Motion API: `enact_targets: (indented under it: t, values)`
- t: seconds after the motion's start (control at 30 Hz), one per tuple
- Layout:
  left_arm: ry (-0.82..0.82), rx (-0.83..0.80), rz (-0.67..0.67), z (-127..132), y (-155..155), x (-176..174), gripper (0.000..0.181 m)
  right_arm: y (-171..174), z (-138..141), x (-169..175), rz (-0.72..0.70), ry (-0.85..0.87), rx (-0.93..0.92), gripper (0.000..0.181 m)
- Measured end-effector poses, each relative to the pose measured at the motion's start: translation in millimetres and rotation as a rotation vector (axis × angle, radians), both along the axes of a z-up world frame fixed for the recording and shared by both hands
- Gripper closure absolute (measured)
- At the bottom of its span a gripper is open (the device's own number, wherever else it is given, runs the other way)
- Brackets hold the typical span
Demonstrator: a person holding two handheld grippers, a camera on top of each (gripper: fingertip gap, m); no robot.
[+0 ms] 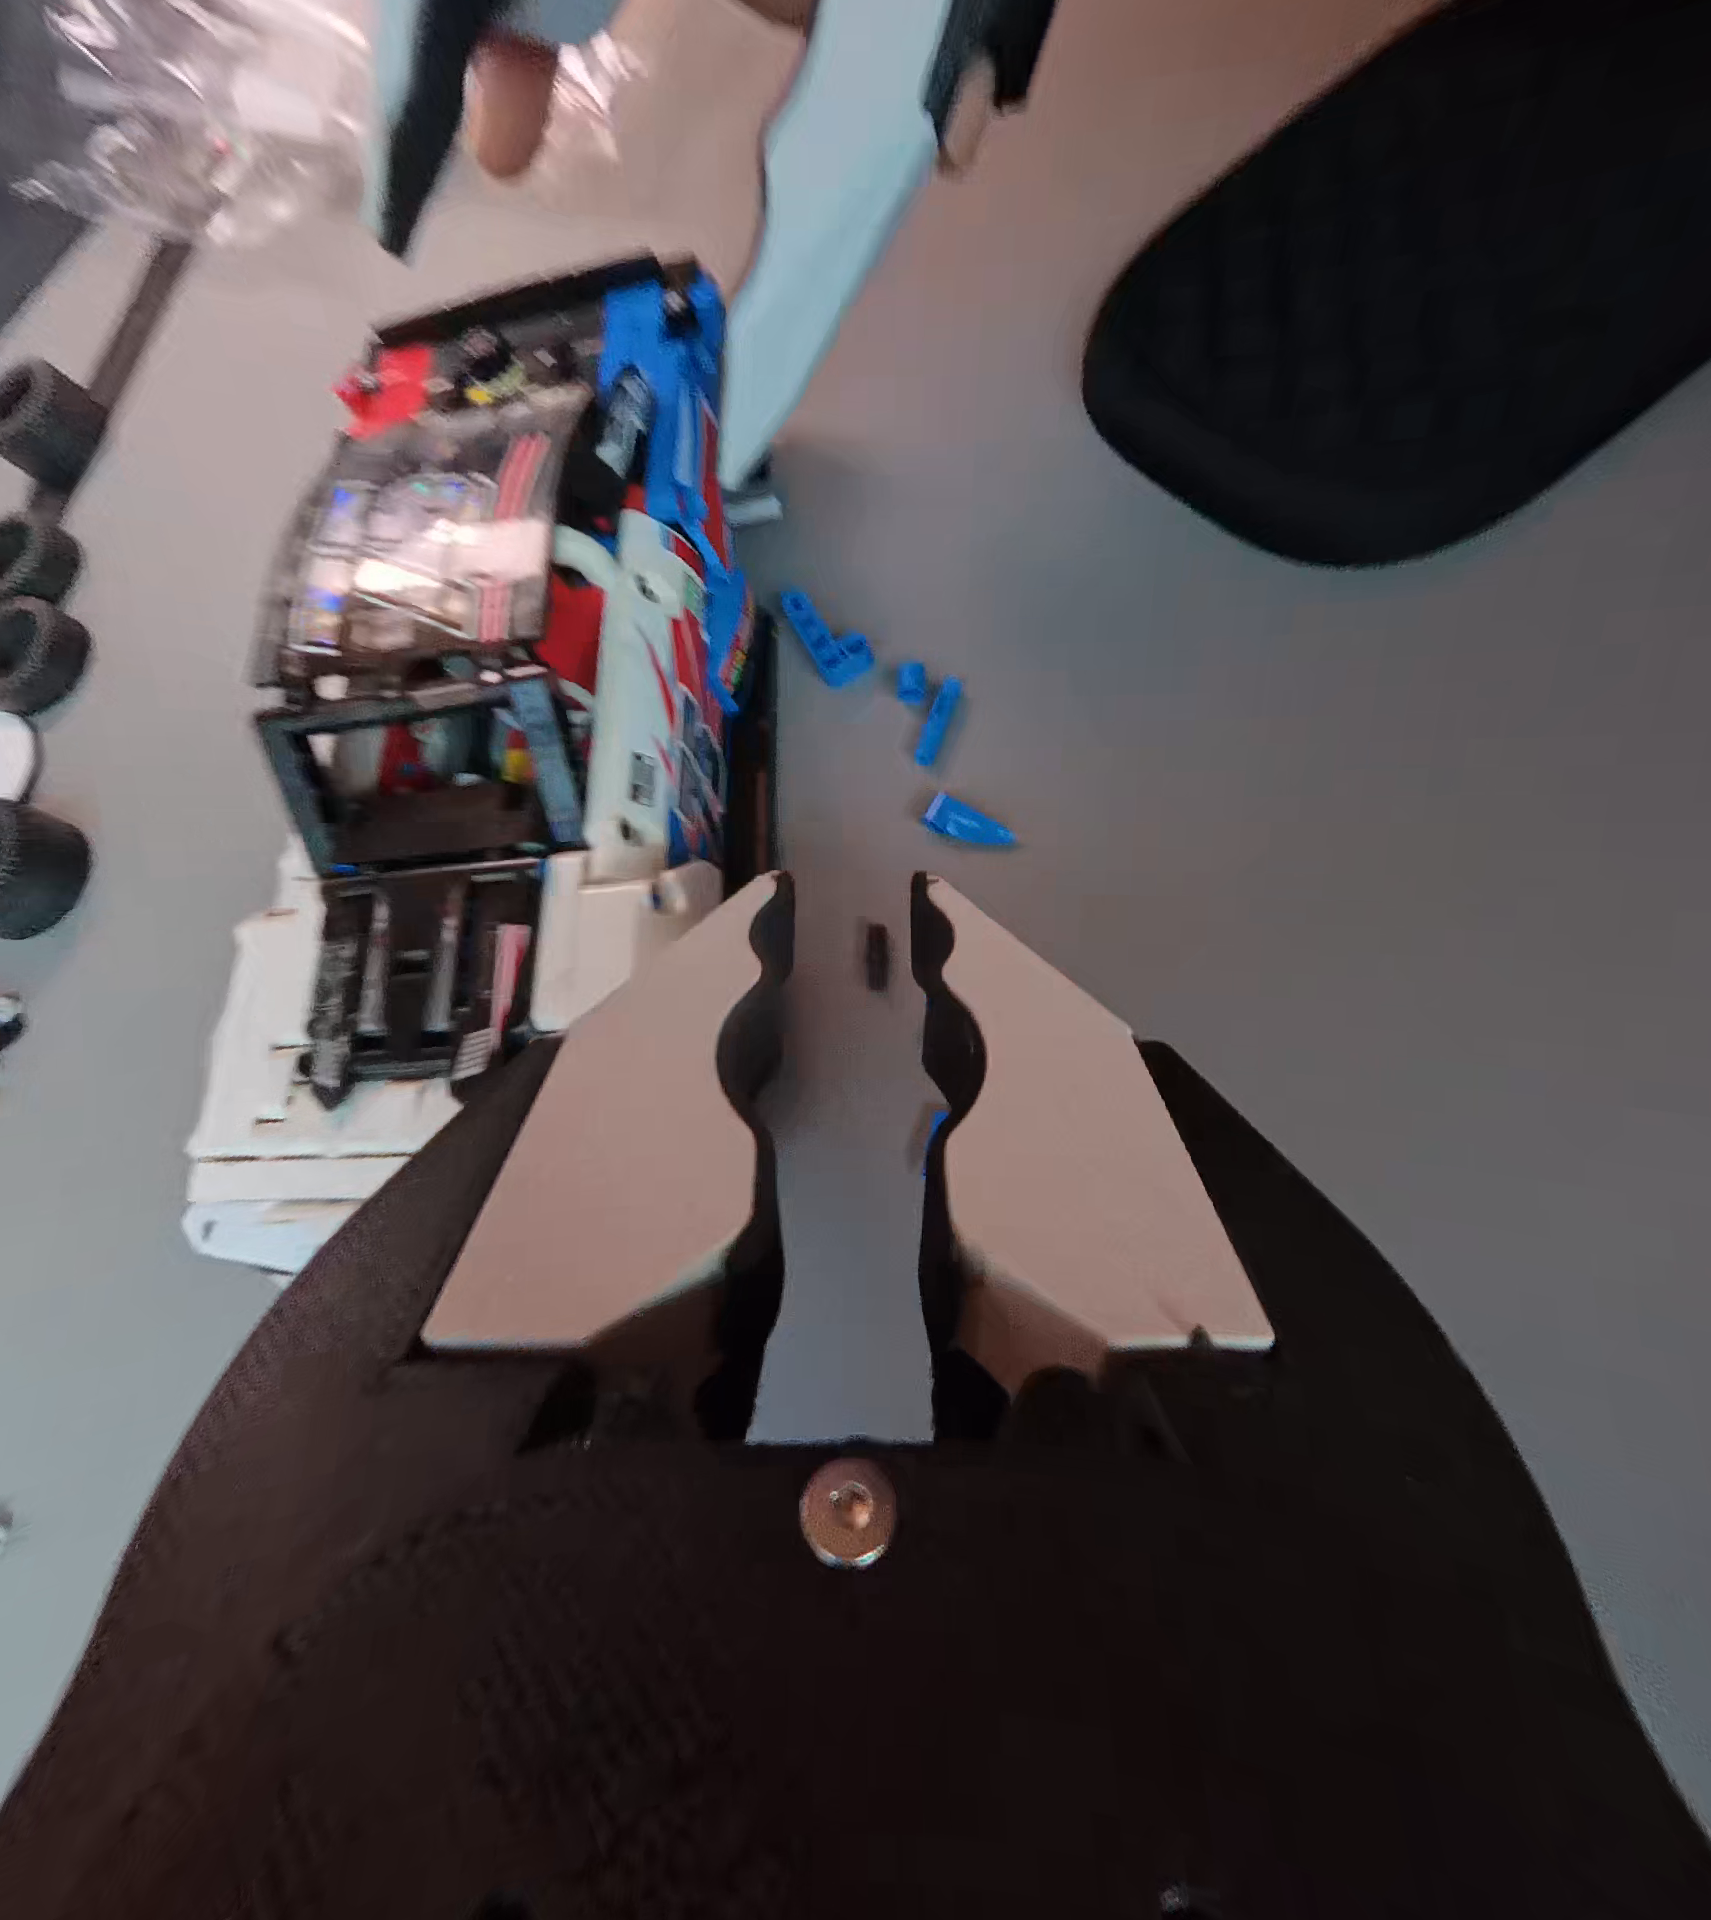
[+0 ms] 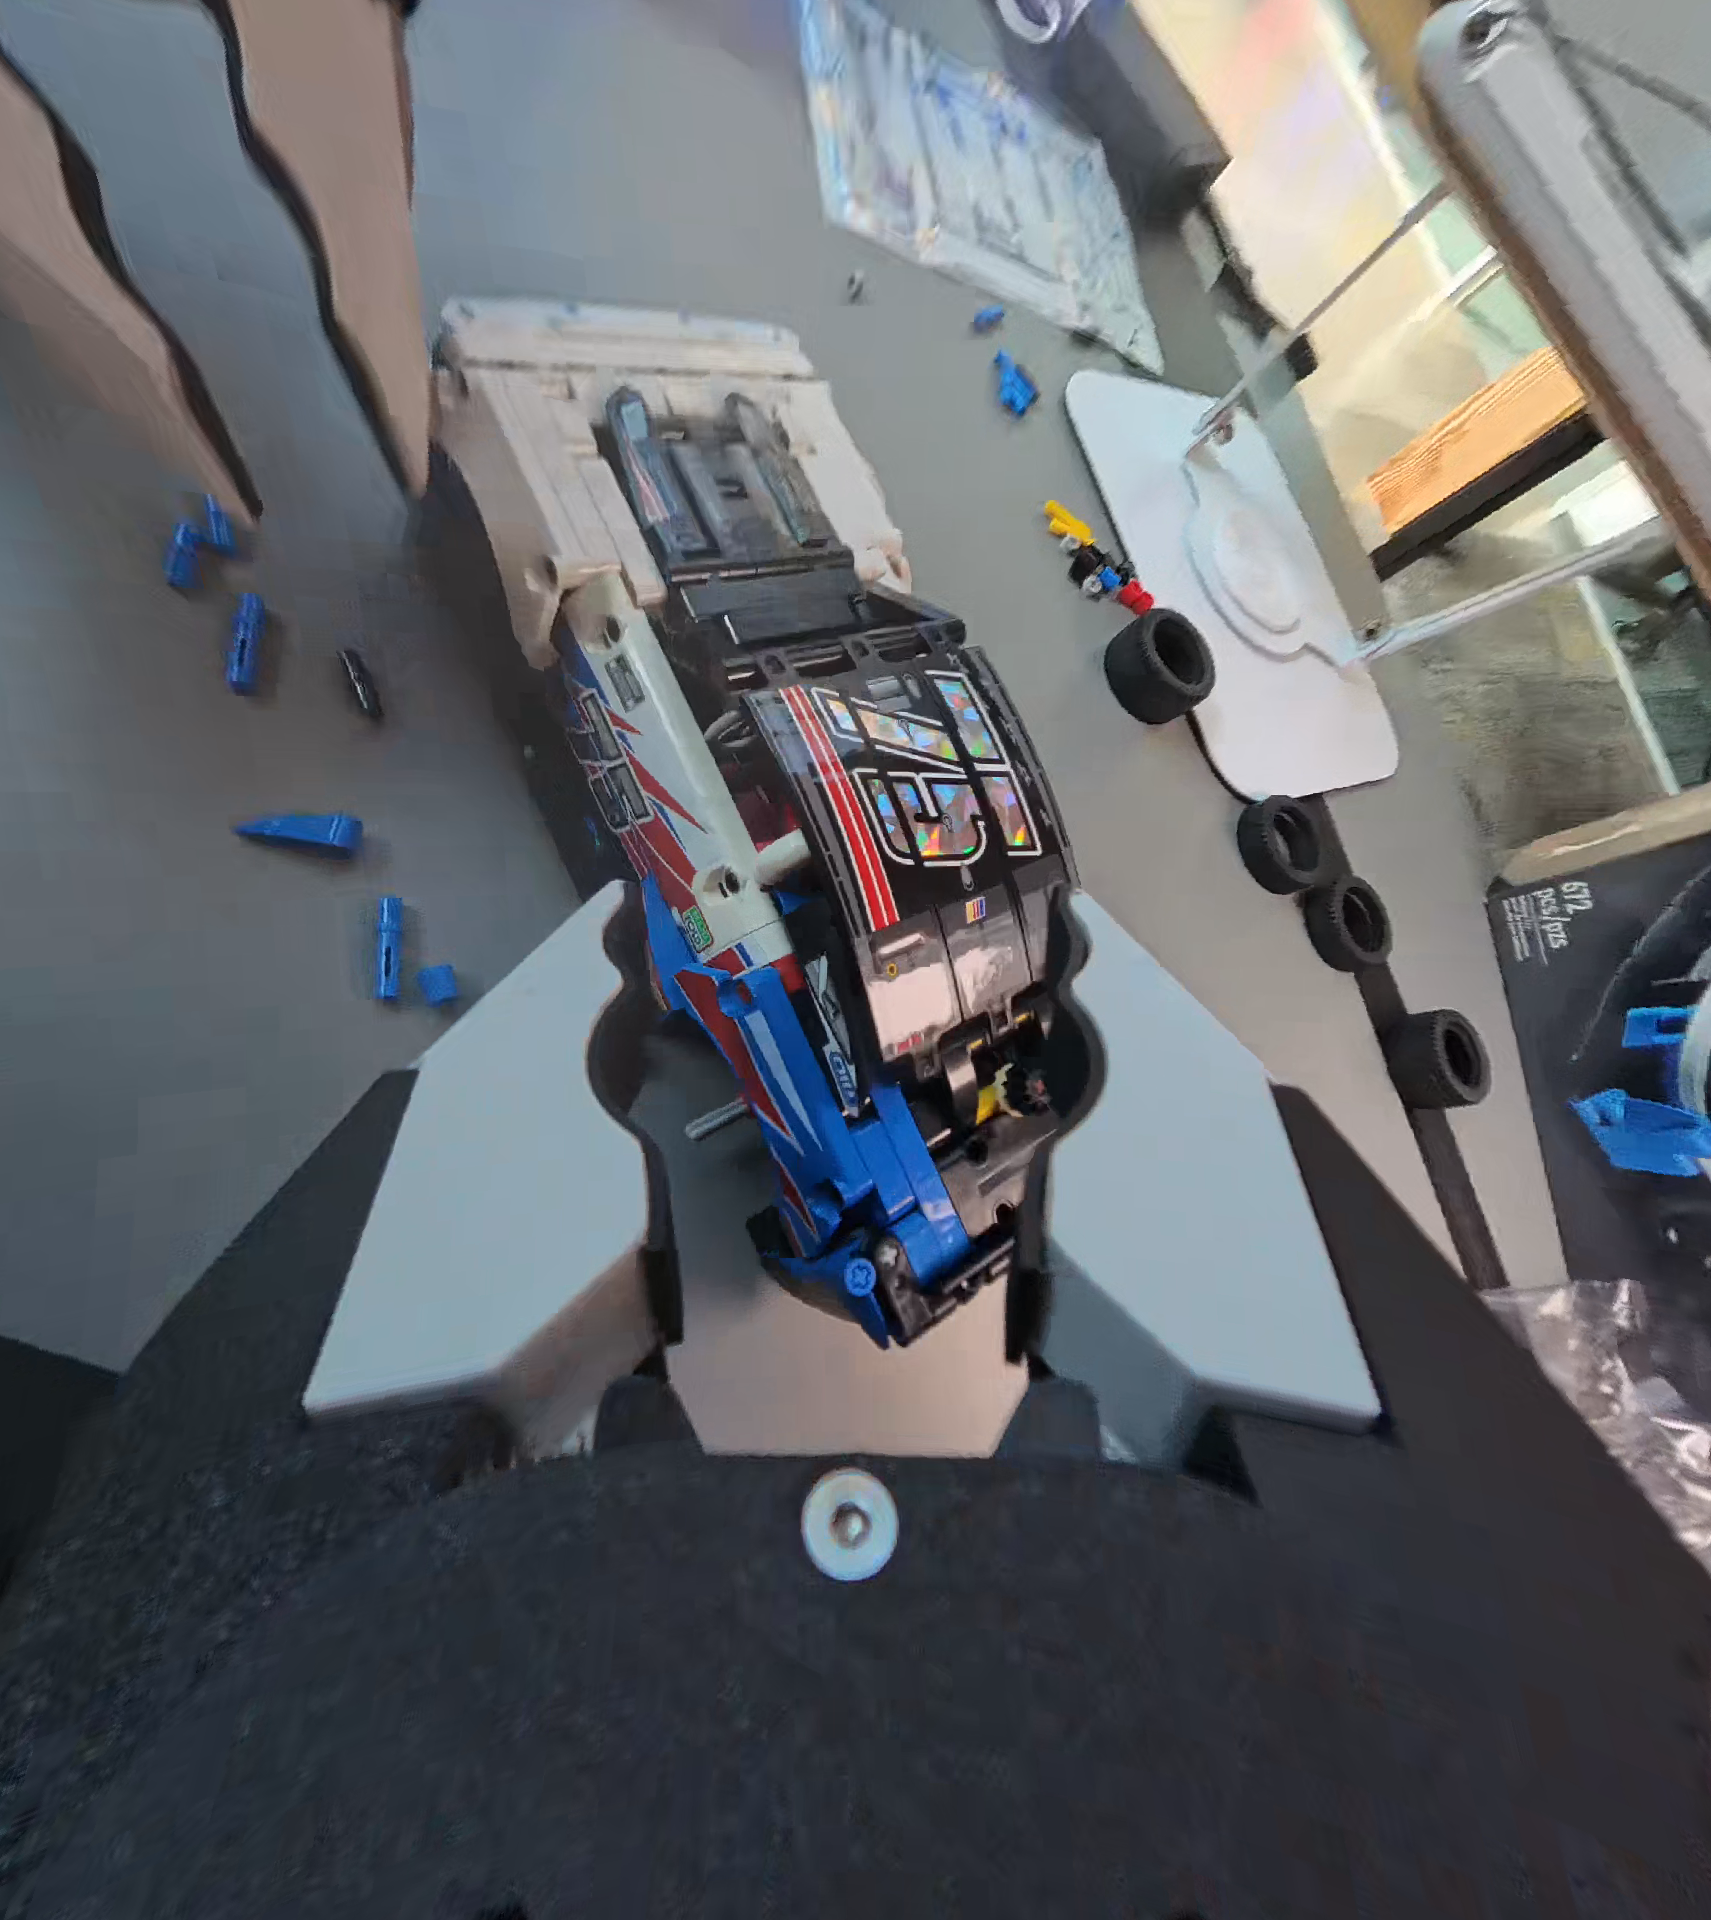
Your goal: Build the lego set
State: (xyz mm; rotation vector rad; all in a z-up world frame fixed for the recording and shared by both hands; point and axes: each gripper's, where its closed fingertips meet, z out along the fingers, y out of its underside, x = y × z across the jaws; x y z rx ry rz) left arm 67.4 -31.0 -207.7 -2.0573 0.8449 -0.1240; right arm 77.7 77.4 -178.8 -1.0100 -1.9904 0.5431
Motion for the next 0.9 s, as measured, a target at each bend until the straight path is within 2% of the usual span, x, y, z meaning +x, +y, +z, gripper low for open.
enact_targets:
  t: [0.03, 0.1, 0.13, 0.2, 0.3, 0.5, 0.73, 0.83, 0.9]
  values:
    - [-0.042, 0.057, 0.032, 15.0, 2.2, -9.3, 0.160, 1.5, -5.8, -5.0, 0.012, -0.083, 0.034, 0.098]
    - [-0.124, 0.134, 0.129, 34.6, 6.2, -38.9, 0.154, 7.0, -15.9, -16.9, 0.034, -0.192, 0.098, 0.090]
    - [-0.162, 0.136, 0.179, 35.5, 6.9, -56.1, 0.150, 9.1, -21.9, -21.9, 0.048, -0.239, 0.114, 0.089]
    - [-0.230, 0.091, 0.278, 23.3, 6.9, -88.6, 0.136, 12.0, -31.4, -31.2, 0.063, -0.313, 0.113, 0.088]
    - [-0.308, 0.063, 0.327, 9.9, 6.5, -110.0, 0.124, 14.1, -35.6, -39.1, 0.097, -0.393, 0.093, 0.085]
    - [-0.356, 0.076, 0.331, 2.0, 16.2, -113.6, 0.121, 49.7, -38.2, -56.2, 0.121, -0.529, 0.107, 0.086]
    - [-0.313, 0.125, 0.341, -5.3, 18.0, -111.7, 0.129, 100.1, -38.6, -96.6, 0.055, -0.509, 0.058, 0.085]
    - [-0.275, 0.131, 0.313, -7.3, 17.9, -104.2, 0.130, 103.8, -34.7, -99.0, 0.018, -0.459, 0.027, 0.086]
    - [-0.263, 0.140, 0.296, -6.3, 17.0, -100.0, 0.132, 86.3, -12.8, -94.6, 0.014, -0.357, -0.083, 0.084]
